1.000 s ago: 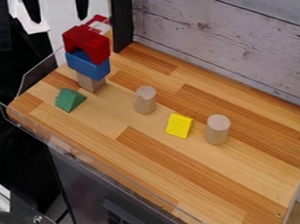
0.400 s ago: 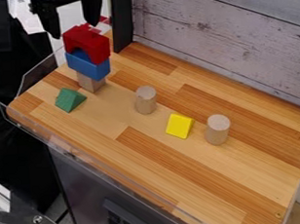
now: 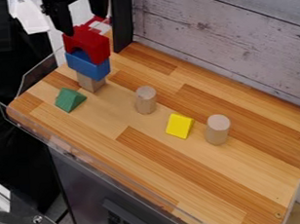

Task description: Put the red arch to the right side of the green triangle

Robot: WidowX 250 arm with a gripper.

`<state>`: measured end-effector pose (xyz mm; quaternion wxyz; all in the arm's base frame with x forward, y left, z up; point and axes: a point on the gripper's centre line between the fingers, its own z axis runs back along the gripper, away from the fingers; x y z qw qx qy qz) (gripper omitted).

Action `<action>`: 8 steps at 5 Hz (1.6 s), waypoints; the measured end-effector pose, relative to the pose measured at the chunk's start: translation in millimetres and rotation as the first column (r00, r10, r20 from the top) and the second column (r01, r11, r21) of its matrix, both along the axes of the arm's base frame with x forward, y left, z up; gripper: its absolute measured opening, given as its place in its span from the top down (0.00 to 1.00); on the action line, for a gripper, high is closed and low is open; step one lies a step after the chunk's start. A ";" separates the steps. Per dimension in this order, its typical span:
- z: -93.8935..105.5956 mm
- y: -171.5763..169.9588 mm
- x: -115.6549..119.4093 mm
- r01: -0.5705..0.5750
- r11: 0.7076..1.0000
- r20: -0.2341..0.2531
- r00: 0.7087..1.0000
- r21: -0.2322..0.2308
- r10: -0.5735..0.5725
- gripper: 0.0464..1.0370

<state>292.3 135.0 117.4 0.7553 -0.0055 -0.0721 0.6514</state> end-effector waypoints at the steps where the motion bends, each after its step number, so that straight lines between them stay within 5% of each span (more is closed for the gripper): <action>1: 0.2 -0.2 1.9 -0.018 1.000 0.020 1.000 -0.020 0.018 0.04; 8: -41.6 5.3 -4.3 -0.085 0.982 -0.041 0.996 -0.169 0.079 0.08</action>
